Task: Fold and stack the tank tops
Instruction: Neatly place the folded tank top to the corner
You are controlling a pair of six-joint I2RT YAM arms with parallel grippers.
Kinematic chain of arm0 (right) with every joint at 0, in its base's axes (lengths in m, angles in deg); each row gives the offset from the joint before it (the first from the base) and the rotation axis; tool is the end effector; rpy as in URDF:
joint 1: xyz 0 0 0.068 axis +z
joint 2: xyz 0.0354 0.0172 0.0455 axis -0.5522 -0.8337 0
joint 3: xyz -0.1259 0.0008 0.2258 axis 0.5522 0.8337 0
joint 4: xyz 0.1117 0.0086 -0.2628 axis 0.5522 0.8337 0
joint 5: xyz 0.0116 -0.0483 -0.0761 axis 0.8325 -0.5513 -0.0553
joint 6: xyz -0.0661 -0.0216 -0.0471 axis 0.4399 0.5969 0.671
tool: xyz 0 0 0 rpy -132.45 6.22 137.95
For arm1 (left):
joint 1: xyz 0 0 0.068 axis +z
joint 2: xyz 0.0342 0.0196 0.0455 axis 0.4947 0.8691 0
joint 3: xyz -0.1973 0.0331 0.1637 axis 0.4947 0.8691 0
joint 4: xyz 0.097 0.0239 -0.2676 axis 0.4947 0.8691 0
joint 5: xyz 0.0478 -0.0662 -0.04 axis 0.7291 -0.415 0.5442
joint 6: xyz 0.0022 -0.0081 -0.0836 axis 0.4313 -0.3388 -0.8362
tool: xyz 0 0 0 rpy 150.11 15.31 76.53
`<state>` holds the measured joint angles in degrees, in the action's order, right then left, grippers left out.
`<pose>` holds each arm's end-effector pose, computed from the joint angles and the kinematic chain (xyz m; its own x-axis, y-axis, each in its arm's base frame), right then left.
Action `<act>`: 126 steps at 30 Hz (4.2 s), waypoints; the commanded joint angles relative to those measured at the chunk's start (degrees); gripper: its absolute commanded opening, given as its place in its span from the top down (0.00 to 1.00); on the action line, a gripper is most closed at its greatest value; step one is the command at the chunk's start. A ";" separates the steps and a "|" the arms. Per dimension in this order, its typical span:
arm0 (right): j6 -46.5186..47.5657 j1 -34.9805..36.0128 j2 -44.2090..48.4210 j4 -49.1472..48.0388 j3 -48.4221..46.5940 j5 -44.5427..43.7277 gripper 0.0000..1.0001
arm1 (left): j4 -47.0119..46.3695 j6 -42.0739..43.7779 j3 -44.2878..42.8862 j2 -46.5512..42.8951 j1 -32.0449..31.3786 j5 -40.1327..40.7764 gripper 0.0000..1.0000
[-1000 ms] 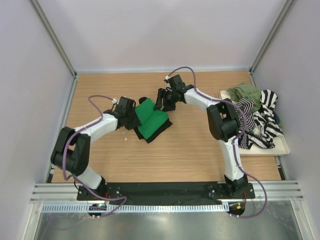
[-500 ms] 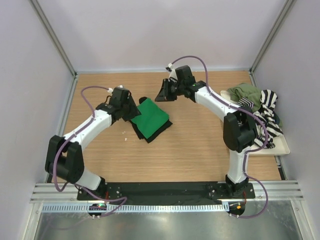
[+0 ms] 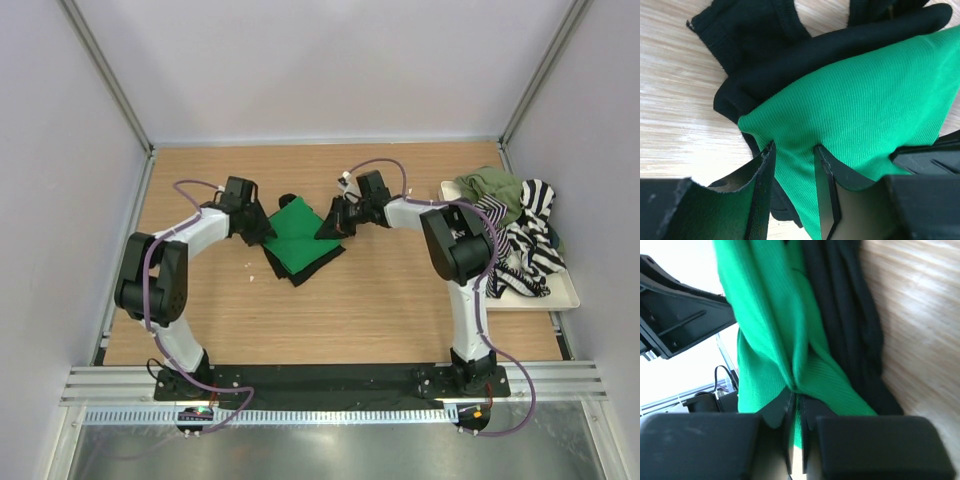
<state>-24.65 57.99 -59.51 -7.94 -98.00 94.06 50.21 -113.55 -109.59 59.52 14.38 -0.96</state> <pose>0.4143 0.2470 0.0773 -0.9740 0.0171 -0.2257 -0.1842 0.5200 0.8341 0.3815 -0.1116 0.1185 -0.7934 -0.5156 -0.3235 -0.3547 0.8236 -0.4427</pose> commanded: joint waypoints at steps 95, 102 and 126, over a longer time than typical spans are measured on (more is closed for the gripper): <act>10.01 -0.39 56.01 6.85 35.38 -21.38 0.41 | 0.83 -8.67 25.10 -45.73 37.60 6.32 0.00; 10.71 -0.47 68.57 6.25 41.96 -39.85 0.33 | -0.21 -4.98 25.71 -56.47 21.29 1.64 0.00; 10.01 -0.39 94.60 -5.45 65.97 -55.07 0.00 | -23.94 14.89 45.31 -61.57 -8.81 16.42 0.00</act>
<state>-13.62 57.72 33.93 -10.19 -32.43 42.35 31.15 -100.48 -63.48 -0.56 5.75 14.69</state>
